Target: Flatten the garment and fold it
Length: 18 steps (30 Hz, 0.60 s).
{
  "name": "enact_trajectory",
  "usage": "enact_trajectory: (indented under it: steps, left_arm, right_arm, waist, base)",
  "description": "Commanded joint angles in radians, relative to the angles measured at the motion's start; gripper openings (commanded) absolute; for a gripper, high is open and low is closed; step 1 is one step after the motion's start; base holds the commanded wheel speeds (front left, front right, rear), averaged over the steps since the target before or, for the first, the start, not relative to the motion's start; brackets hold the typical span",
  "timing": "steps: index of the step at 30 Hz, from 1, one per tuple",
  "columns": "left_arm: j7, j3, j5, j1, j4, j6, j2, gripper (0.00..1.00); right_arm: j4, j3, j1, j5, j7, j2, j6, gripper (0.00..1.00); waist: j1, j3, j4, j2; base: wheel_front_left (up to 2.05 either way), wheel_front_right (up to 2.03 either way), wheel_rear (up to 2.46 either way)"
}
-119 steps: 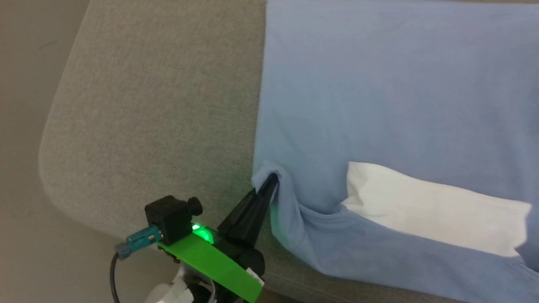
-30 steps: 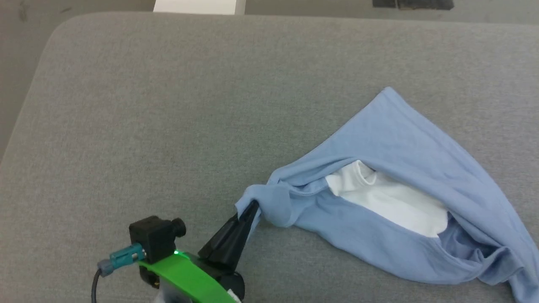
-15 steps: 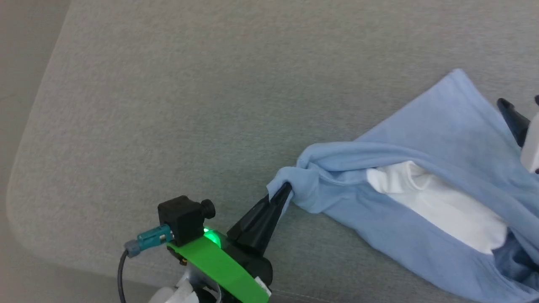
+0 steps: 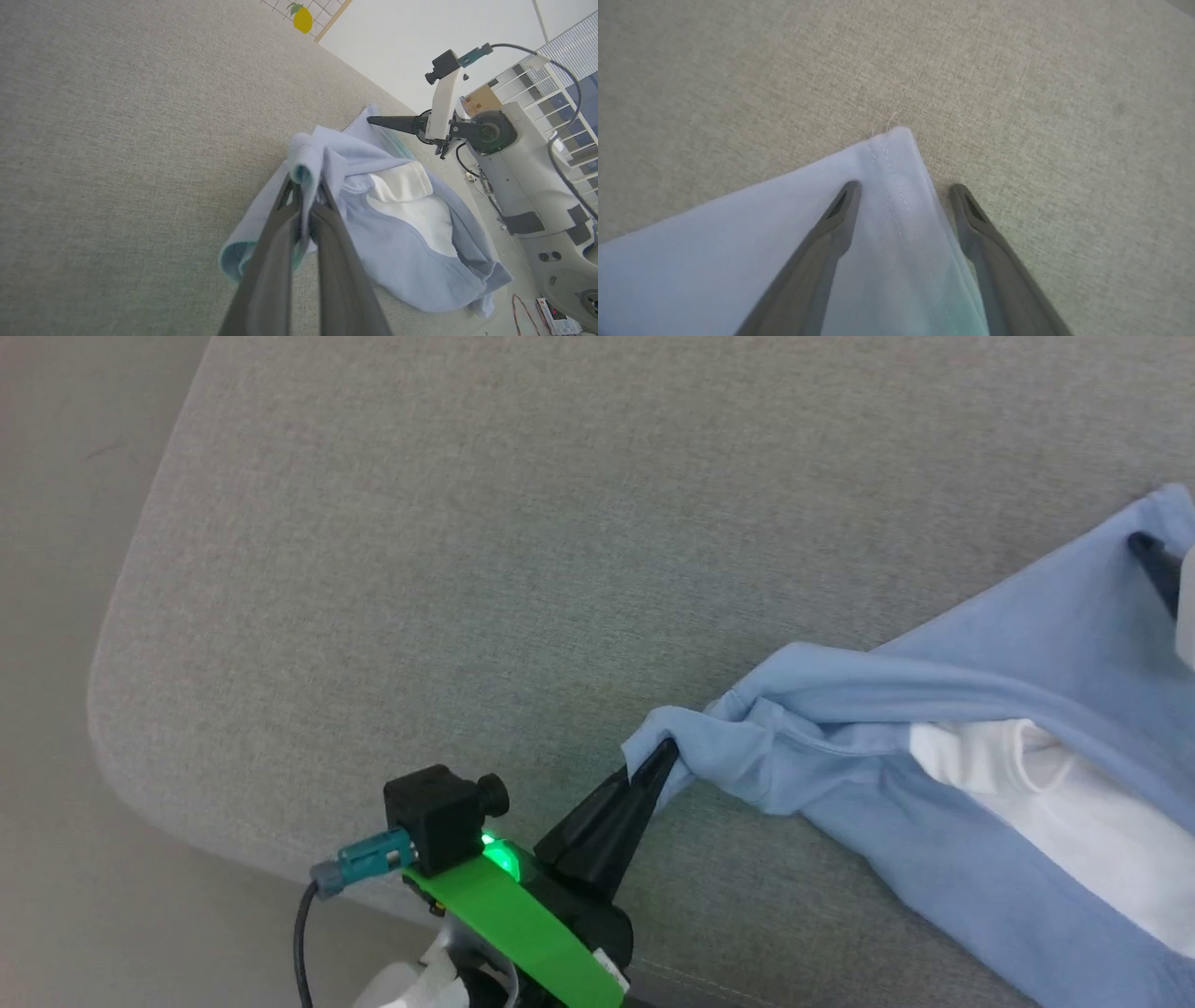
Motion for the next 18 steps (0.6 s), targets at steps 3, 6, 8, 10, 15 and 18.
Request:
enact_trajectory:
  steps: [3, 6, 8, 10, 15, 18]
  left_arm:
    - [-0.006, -0.009, 0.004, -0.028, 0.009, -0.010, -0.009, 0.00]
    - [-0.006, -0.014, 0.001, -0.032, 0.017, -0.012, -0.012, 0.00]
    - [-0.007, -0.016, -0.002, -0.033, 0.025, -0.014, -0.013, 0.00]
    - [-0.010, -0.014, -0.007, -0.032, 0.033, -0.016, -0.012, 0.00]
    - [-0.041, 0.010, -0.014, -0.030, 0.055, -0.019, -0.007, 0.00]
    - [-0.079, 0.041, 0.008, -0.037, 0.072, -0.009, 0.001, 0.00]
  right_arm:
    - [0.028, 0.039, -0.014, 0.020, 0.013, -0.018, -0.001, 0.75]
    - [0.035, 0.069, -0.019, 0.041, 0.045, -0.036, -0.001, 0.00]
    - [0.033, 0.088, -0.017, 0.058, 0.072, -0.052, -0.001, 0.00]
    - [0.026, 0.092, -0.017, 0.070, 0.074, -0.060, -0.001, 0.00]
    - [0.020, 0.064, 0.001, 0.079, -0.017, -0.043, -0.001, 0.00]
    - [0.015, 0.024, 0.020, 0.081, -0.110, -0.005, -0.001, 0.00]
  waist:
    - [0.0000, 0.023, 0.024, 0.0000]
    - [0.0000, 0.024, 0.028, 0.0000]
    - [0.0000, 0.020, 0.028, 0.0000]
    - [0.0000, 0.011, 0.025, 0.0000]
    - [0.0000, -0.039, -0.001, 0.0000]
    - [0.0000, -0.085, -0.028, 0.0000]
  base:
    - [0.00, 0.00, 0.00]
    - [0.00, 0.00, 0.00]
    - [0.00, 0.00, 0.00]
    - [0.00, 0.00, 0.00]
    - [0.00, 0.00, 0.00]
    - [0.00, 0.00, 0.00]
